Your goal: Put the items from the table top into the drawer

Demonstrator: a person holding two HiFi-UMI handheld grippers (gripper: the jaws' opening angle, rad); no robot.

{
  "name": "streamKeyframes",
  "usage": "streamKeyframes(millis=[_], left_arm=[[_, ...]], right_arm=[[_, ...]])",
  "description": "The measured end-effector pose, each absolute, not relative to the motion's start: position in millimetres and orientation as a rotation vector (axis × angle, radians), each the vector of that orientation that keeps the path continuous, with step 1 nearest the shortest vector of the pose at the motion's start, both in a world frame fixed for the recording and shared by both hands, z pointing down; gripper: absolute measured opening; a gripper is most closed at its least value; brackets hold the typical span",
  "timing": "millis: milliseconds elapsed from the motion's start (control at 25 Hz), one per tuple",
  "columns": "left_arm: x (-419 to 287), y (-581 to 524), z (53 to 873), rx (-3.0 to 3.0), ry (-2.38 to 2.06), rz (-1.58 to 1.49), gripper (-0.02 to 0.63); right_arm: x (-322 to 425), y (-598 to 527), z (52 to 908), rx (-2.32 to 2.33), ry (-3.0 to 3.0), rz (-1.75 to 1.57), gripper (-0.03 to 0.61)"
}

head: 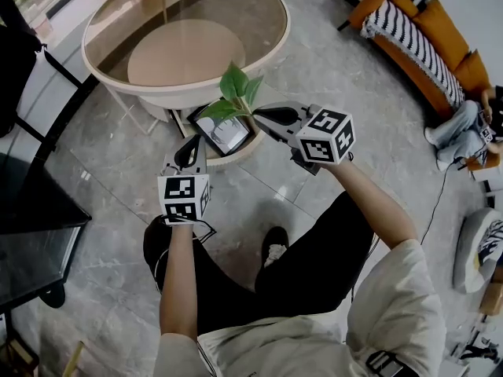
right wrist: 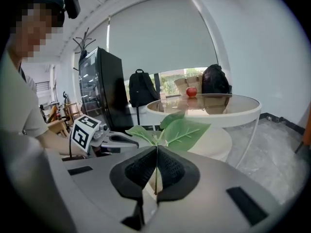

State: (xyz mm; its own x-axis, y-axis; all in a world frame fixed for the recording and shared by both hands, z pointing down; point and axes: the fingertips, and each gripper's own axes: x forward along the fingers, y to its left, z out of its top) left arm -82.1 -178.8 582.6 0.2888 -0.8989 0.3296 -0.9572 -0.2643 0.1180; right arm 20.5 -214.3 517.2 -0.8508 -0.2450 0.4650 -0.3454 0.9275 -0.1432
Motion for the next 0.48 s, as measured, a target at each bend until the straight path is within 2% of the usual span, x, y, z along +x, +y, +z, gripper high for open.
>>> streamKeyframes(millis=[240,480], left_arm=[[-89.3,-172.5,591.7,2.247,-1.696,0.273,0.023],[-91.9,-167.4,597.1,2.233,-1.707,0.288,0.023]], right_arm=[[11.7,-203.4,582.2,0.342,-2.505,0.315,0.035],[-13.6,-229.3,692.1,0.343,-2.316,0.348,0.035]])
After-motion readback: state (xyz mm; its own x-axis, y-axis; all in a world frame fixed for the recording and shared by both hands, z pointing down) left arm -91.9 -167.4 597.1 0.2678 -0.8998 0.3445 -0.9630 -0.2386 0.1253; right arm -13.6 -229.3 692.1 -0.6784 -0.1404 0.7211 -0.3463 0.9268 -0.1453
